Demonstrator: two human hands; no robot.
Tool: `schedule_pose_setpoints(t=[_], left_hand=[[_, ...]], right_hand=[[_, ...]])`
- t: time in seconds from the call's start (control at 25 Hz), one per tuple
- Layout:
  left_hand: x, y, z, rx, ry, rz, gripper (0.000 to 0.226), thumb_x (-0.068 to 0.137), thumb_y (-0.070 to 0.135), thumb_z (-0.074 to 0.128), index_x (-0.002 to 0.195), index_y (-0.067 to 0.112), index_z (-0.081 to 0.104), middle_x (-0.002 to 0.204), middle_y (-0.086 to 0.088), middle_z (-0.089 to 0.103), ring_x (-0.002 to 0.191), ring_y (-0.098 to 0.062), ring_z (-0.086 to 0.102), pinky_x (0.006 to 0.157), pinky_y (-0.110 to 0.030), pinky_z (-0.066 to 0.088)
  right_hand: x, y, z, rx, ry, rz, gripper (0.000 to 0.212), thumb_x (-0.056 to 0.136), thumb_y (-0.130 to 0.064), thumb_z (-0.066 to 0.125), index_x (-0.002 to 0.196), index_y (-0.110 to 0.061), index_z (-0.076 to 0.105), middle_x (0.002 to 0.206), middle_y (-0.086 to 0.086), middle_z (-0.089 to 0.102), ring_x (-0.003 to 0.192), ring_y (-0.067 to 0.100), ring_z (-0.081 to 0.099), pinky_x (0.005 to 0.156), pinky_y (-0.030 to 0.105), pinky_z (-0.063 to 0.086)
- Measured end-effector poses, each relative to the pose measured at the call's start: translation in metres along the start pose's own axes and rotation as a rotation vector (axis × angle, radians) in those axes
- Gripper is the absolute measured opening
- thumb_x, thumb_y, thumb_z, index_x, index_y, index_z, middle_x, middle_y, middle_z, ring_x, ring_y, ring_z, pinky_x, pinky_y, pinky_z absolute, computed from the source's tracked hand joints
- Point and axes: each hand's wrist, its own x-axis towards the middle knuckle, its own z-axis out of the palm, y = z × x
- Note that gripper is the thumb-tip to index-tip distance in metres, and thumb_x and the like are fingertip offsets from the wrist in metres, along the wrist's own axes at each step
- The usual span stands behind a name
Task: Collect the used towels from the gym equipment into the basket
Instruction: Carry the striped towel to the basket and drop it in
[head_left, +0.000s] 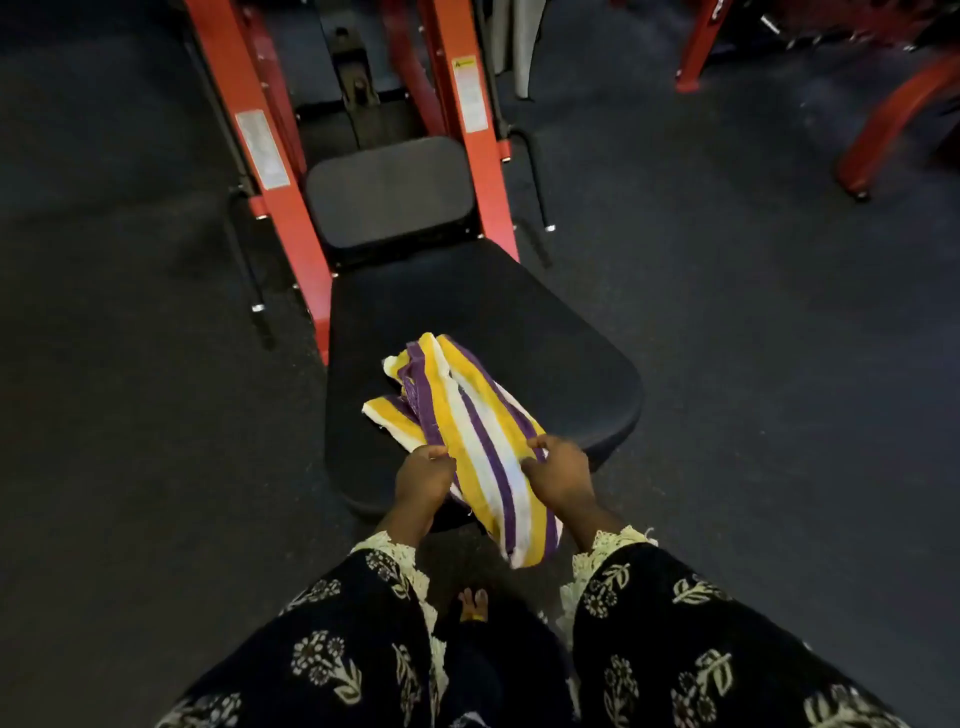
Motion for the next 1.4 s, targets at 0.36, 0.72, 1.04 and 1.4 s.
schedule_pose_setpoints(t=[0.36, 0.72, 1.04, 1.4], left_hand=[[0.053, -0.025, 0.039, 0.035, 0.165, -0.048, 0.064, 0.067, 0.026, 0.084, 0.121, 0.004, 0.057, 0.119, -0.018, 0.063, 0.109, -0.036, 0.061, 0.091, -0.046, 0.054], [-0.036, 0.055, 0.028, -0.086, 0.103, 0.211, 0.027, 0.074, 0.026, 0.074, 0.099, 0.015, 0.072, 0.098, -0.006, 0.073, 0.089, -0.022, 0.068, 0.078, -0.034, 0.056], [-0.171, 0.181, 0.062, -0.051, 0.006, 0.681, 0.025, 0.079, 0.019, 0.069, 0.104, 0.016, 0.07, 0.099, -0.004, 0.072, 0.094, -0.022, 0.067, 0.088, -0.041, 0.055], [-0.336, 0.205, 0.227, 0.048, -0.36, 1.118, 0.024, 0.082, 0.019, 0.073, 0.105, 0.015, 0.069, 0.084, 0.009, 0.067, 0.081, -0.012, 0.066, 0.071, -0.025, 0.052]], right_hand=[[0.043, 0.018, 0.029, -0.072, -0.01, 0.017, 0.033, 0.084, -0.019, 0.066, 0.114, -0.004, 0.064, 0.113, 0.017, 0.065, 0.105, 0.032, 0.061, 0.091, 0.039, 0.051], [-0.032, -0.008, -0.048, 0.265, 0.294, -0.112, 0.013, 0.075, -0.022, 0.073, 0.085, -0.016, 0.066, 0.075, -0.005, 0.064, 0.074, 0.013, 0.06, 0.064, 0.023, 0.044], [-0.109, -0.03, -0.178, 0.424, 0.73, -0.164, 0.025, 0.074, -0.028, 0.072, 0.095, -0.015, 0.067, 0.093, 0.001, 0.063, 0.089, 0.019, 0.055, 0.075, 0.028, 0.04], [-0.241, 0.104, -0.301, 0.639, 1.221, -0.055, 0.028, 0.078, -0.025, 0.073, 0.104, -0.018, 0.065, 0.099, -0.004, 0.059, 0.078, -0.001, 0.052, 0.064, 0.002, 0.034]])
